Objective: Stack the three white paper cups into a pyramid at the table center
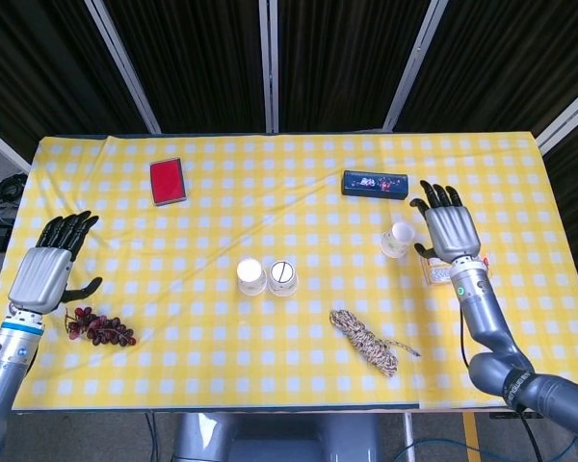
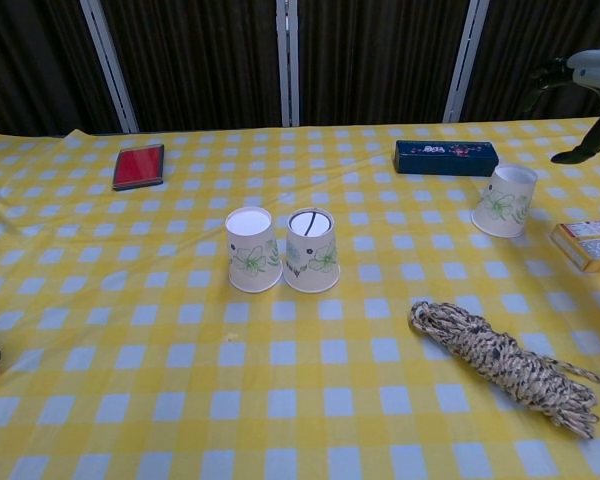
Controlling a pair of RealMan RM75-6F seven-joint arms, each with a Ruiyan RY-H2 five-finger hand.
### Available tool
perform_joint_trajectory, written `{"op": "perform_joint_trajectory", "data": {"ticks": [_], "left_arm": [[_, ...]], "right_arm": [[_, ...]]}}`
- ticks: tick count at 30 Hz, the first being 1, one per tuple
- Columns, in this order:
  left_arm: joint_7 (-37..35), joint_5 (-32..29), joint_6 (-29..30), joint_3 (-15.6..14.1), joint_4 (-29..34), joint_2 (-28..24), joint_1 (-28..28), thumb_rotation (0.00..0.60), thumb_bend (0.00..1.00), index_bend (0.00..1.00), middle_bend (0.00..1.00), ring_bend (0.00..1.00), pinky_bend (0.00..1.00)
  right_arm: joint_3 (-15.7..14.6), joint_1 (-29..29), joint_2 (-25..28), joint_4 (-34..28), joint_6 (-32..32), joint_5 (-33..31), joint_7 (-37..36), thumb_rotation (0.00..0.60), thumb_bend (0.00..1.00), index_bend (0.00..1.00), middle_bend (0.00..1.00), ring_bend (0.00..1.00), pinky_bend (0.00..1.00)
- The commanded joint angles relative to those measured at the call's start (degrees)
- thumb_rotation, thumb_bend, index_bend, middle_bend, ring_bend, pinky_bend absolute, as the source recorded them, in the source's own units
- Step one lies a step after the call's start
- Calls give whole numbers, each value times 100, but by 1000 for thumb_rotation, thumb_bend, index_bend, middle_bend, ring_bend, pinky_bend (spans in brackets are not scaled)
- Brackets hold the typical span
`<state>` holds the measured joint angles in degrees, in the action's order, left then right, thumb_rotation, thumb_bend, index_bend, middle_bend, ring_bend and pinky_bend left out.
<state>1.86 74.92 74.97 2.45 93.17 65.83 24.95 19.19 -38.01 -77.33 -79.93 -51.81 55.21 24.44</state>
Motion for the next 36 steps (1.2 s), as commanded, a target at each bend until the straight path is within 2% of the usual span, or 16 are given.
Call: {"op": "perform_joint_trajectory", "data": {"ticks": [1, 15, 28, 36], "left_arm": [[-20, 0, -22, 22, -12, -3, -8, 600, 274, 0, 0, 0, 0], [8, 15, -185, 140, -54, 20, -41, 600, 275, 0, 0, 0, 0], [21, 41, -275, 216, -64, 35, -77, 600, 274, 0, 0, 0, 0], [-1, 12, -355, 268, -106, 52, -78, 600, 274, 0, 0, 0, 0]], "right_arm": [[15, -134, -121, 189, 151, -225, 120, 600, 146, 272, 1, 0, 0], [-309, -533, -176, 690, 903, -1336, 471, 600, 145, 234, 0, 0, 0], [-416, -759, -505, 1270, 1138, -1292, 105, 600, 191, 252, 0, 0, 0], [-471, -833, -704, 1497, 1144, -1117, -95, 600, 233, 360, 55, 0, 0]]}}
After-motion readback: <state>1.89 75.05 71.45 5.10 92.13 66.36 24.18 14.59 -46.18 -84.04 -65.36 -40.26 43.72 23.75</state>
